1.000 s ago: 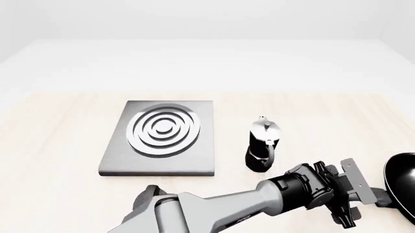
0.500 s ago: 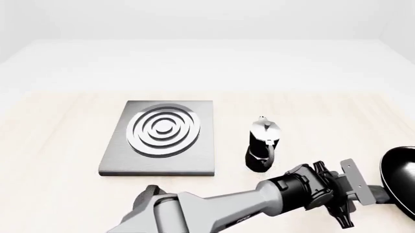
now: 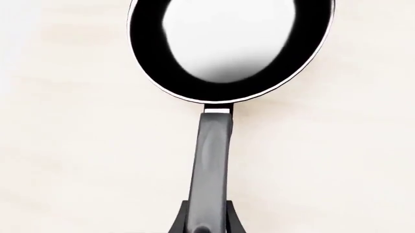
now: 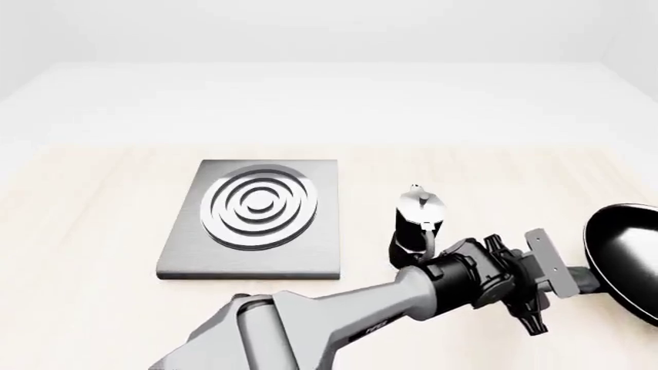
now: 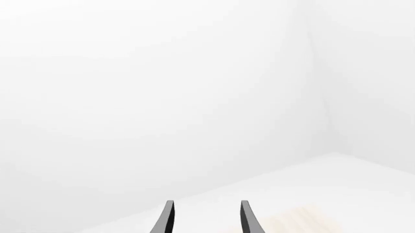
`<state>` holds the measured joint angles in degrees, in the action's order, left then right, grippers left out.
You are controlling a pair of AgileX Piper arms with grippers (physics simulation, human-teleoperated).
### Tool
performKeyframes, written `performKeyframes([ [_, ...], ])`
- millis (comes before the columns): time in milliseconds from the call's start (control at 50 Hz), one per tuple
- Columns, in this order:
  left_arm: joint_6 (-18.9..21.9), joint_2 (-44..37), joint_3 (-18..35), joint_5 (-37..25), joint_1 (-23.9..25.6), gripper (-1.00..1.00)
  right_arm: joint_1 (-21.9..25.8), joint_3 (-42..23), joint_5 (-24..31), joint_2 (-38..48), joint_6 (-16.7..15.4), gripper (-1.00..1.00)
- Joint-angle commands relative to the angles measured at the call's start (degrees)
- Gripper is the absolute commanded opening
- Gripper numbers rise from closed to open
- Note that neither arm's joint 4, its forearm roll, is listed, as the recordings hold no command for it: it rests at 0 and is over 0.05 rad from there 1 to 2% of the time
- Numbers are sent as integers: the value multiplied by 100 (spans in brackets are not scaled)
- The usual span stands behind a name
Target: Put the frying pan on the stove.
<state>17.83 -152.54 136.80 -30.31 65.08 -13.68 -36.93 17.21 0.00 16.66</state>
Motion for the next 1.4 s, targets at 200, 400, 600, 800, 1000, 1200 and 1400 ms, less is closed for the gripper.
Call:
performKeyframes([
  [200, 304, 119, 752, -342, -283, -100, 10, -2, 7, 0, -5, 100],
  [400, 444, -339, 1840, -974, -505, -100, 13, -2, 2, 0, 3, 100],
  [600, 609, -672, 2530, -1357, -771, -100, 26, -6, 11, 0, -7, 100],
  [800, 670, -615, 2526, -1336, -889, -100, 24, -6, 12, 0, -10, 100],
  [1000, 744, -516, 2535, -1336, -1010, -100, 34, -9, 22, 0, -20, 100],
  [1200, 742, -272, 2536, -1338, -1120, -100, 40, -11, 35, 0, -29, 100],
  [1400, 716, -120, 2536, -1326, -1236, -100, 34, -11, 29, 0, -29, 100],
])
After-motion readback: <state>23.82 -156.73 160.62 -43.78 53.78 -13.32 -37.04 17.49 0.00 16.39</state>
